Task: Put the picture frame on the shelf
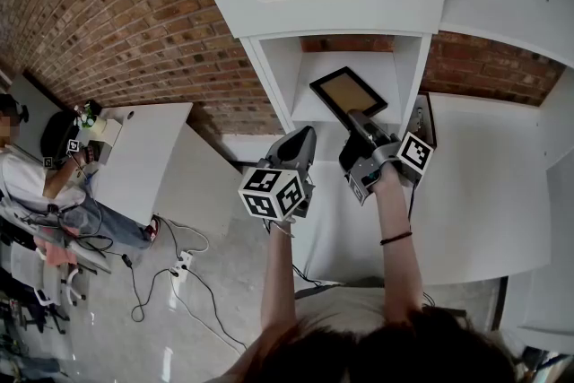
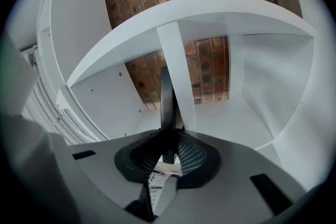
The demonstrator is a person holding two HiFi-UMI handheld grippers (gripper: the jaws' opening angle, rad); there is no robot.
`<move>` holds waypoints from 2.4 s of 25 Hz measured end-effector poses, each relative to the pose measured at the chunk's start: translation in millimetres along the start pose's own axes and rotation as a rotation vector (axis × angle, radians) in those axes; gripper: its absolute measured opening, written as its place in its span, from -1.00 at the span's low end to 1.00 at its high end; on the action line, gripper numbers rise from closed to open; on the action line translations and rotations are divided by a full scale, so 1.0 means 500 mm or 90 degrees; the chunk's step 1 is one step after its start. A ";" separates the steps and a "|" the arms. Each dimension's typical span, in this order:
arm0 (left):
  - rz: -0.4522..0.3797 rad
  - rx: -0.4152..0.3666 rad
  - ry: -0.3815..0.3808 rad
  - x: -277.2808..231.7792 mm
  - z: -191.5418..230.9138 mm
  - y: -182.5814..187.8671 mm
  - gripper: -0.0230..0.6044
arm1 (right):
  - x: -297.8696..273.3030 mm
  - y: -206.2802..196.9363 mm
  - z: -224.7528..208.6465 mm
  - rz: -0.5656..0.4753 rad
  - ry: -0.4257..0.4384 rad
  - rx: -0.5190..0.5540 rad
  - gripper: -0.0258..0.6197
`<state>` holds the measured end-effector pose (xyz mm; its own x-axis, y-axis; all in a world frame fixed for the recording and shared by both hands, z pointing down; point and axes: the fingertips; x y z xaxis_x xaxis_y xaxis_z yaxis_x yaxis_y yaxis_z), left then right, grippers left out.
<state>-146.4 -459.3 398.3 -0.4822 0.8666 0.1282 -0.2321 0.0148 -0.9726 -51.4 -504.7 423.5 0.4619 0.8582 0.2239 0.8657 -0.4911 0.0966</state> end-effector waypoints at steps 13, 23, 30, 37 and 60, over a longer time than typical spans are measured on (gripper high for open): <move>0.003 0.004 -0.001 0.001 -0.001 -0.005 -0.89 | 0.002 -0.007 0.000 0.010 -0.014 -0.003 -0.70; -0.002 0.004 0.004 0.007 0.003 -0.002 -0.89 | 0.000 -0.014 0.006 0.015 -0.012 -0.001 -0.59; -0.003 0.004 0.004 0.011 0.003 0.002 -0.89 | 0.001 -0.015 0.010 0.015 -0.014 0.000 -0.54; -0.004 0.003 0.003 0.011 0.004 0.001 -0.89 | 0.003 -0.014 0.007 0.017 -0.019 0.001 -0.47; 0.010 0.011 0.004 0.027 -0.009 -0.013 -0.89 | 0.018 -0.035 -0.009 0.043 -0.028 -0.008 -0.38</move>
<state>-147.7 -445.6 405.6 -0.4805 0.8699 0.1110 -0.2382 -0.0076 -0.9712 -63.4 -488.8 428.2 0.5278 0.8285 0.1872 0.8297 -0.5501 0.0953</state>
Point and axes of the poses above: the fingertips, and each gripper's own axes: x backward along the fingers, z to its left, y out of its top, and after that the axes turned 10 degrees about -z, right-handed
